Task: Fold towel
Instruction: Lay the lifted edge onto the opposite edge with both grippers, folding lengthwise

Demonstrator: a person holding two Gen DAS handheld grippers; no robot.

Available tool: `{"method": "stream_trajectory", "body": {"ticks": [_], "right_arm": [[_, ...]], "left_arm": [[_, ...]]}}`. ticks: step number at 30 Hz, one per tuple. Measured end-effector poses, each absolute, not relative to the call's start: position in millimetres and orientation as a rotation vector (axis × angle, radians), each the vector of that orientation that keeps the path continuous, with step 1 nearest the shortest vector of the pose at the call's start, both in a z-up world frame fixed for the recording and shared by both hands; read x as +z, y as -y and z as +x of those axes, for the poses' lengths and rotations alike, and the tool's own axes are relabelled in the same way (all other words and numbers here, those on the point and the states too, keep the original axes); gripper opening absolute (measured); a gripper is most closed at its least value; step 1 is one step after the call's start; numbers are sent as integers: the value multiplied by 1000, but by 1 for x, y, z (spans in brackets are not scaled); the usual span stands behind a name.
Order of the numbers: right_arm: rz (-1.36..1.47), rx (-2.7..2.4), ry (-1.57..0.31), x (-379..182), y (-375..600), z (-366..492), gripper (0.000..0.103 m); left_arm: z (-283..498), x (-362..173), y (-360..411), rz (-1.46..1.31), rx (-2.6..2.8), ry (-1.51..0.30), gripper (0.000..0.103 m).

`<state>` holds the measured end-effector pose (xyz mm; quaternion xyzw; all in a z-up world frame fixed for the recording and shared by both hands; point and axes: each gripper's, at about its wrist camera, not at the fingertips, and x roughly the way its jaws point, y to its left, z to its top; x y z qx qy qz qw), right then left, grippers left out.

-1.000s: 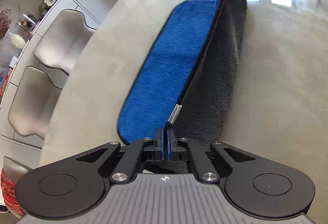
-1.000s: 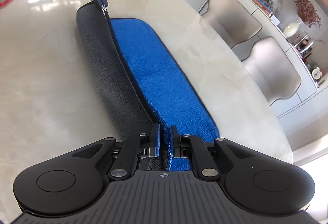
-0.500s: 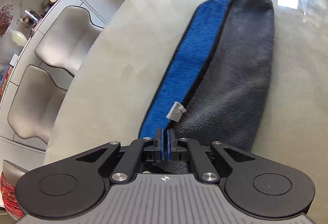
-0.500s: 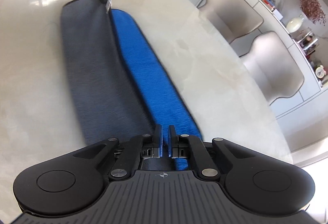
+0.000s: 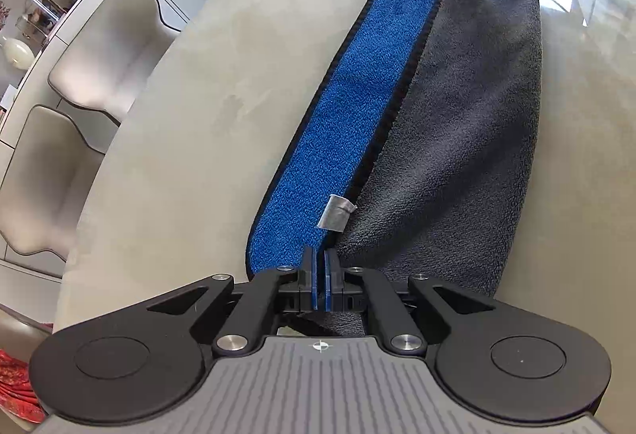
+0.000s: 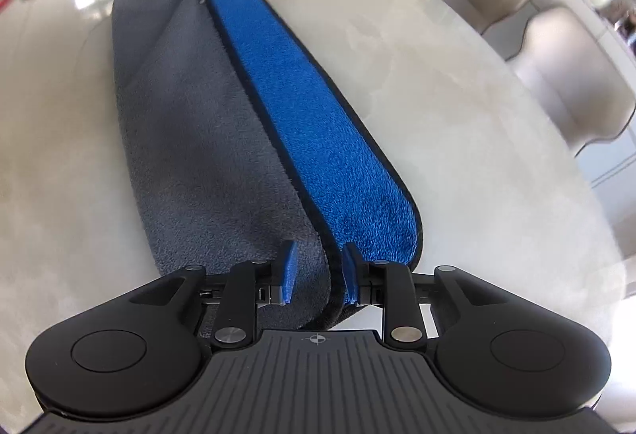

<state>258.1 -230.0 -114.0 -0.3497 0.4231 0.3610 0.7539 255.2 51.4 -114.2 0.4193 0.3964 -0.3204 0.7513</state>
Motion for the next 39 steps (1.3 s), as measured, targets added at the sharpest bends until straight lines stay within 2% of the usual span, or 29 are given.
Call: {"method": "stream_trajectory", "body": {"ticks": [12, 13, 14, 15, 17, 18, 20, 22, 24, 27, 30, 39], "right_arm": [[-447, 801, -1073, -116, 260, 287, 31], [-411, 798, -1086, -116, 262, 289, 34], [-383, 799, -1096, -116, 263, 292, 44], [-358, 809, -1105, -117, 263, 294, 61], [-318, 842, -1121, -119, 258, 293, 80], [-367, 850, -1103, -121, 250, 288, 81], [-478, 855, -1064, -122, 241, 281, 79], [-490, 839, -1057, -120, 237, 282, 66], [-414, 796, -1078, -115, 244, 289, 32], [-365, 793, -1096, -110, 252, 295, 13], [-383, 813, -1079, -106, 250, 288, 8], [-482, 774, -924, -77, 253, 281, 7]], "left_arm": [[260, -123, -51, 906, -704, -898, 3], [260, -123, -50, 907, -704, -898, 3], [260, -123, -50, 906, -704, -899, 3], [260, -123, -50, 905, -704, -901, 3], [261, -123, -51, 901, -702, -902, 4], [261, -122, -51, 898, -702, -904, 4], [262, -123, -51, 894, -702, -906, 4], [262, -123, -50, 892, -700, -907, 4], [262, -123, -50, 893, -699, -907, 4], [262, -123, -49, 894, -698, -907, 5], [261, -123, -47, 898, -695, -907, 5], [258, -104, -49, 928, -659, -871, 5]]}}
